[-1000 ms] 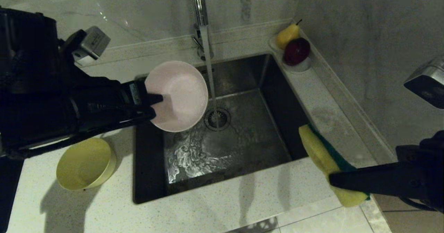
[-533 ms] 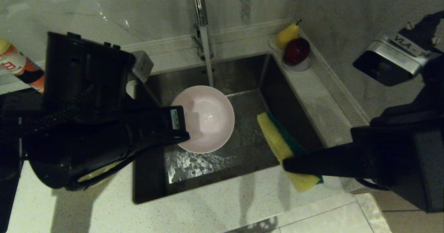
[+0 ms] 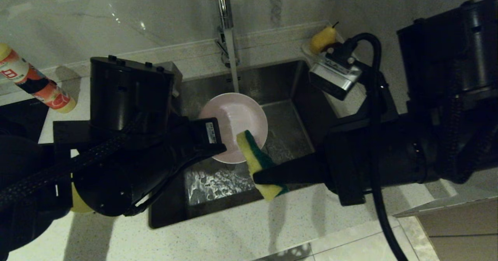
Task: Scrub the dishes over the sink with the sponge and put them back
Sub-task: Wipe the bowl
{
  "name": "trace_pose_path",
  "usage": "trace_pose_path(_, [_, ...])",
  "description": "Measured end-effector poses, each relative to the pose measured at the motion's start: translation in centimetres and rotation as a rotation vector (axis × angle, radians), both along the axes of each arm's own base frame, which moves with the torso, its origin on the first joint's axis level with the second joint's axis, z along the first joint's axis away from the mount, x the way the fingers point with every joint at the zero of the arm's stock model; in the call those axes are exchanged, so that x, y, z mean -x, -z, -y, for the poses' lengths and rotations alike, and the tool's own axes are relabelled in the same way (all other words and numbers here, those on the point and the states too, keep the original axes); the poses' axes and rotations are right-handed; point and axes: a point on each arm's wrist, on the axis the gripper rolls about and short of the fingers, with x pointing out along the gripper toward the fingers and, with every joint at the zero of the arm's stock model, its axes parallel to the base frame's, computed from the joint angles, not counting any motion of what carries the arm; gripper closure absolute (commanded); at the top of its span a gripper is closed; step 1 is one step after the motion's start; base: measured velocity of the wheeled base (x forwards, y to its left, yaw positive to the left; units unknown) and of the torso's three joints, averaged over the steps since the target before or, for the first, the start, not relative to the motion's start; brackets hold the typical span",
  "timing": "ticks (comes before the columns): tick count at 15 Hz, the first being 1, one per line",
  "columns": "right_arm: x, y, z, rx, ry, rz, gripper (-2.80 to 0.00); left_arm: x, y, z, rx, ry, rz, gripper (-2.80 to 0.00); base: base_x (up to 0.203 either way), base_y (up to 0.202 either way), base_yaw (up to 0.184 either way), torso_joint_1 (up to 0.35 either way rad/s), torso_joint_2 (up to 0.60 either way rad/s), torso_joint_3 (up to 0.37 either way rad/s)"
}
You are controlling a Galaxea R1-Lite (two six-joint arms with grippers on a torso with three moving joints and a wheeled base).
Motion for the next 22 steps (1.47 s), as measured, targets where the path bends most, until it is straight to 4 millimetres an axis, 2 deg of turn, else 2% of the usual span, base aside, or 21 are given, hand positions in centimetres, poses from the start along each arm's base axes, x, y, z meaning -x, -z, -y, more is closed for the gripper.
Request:
trace_pose_path(2, [-0.9, 0.4, -1.1, 0.011, 0.000, -0.011, 0.00, 0.1, -0.1, -0.1, 0.011, 0.000, 0.009, 0.00, 0.000, 0.000, 0.000, 0.000, 0.00, 0.000])
trace_pose_path(7, [-2.4, 1.5, -2.4, 0.035, 0.011, -0.033, 0.00, 0.6, 0.2, -0.4, 0.003, 0.007, 0.000, 0.00, 0.000, 0.000, 0.000, 0.000, 0.00, 0.000])
trace_pose_path(15, [-4.9, 1.1, -2.1, 0.020, 0.076, -0.022, 0.00, 1.8, 0.8, -1.0, 0.004, 0.032, 0.006, 0.00, 0.000, 0.000, 0.000, 0.000, 0.00, 0.000])
trace_pose_path(22, [-6.4, 0.5, -3.1, -0.003, 0.084, -0.012, 0.00, 2.4, 1.5, -0.7, -0.001, 0.057, 0.005, 0.00, 0.000, 0.000, 0.000, 0.000, 0.00, 0.000])
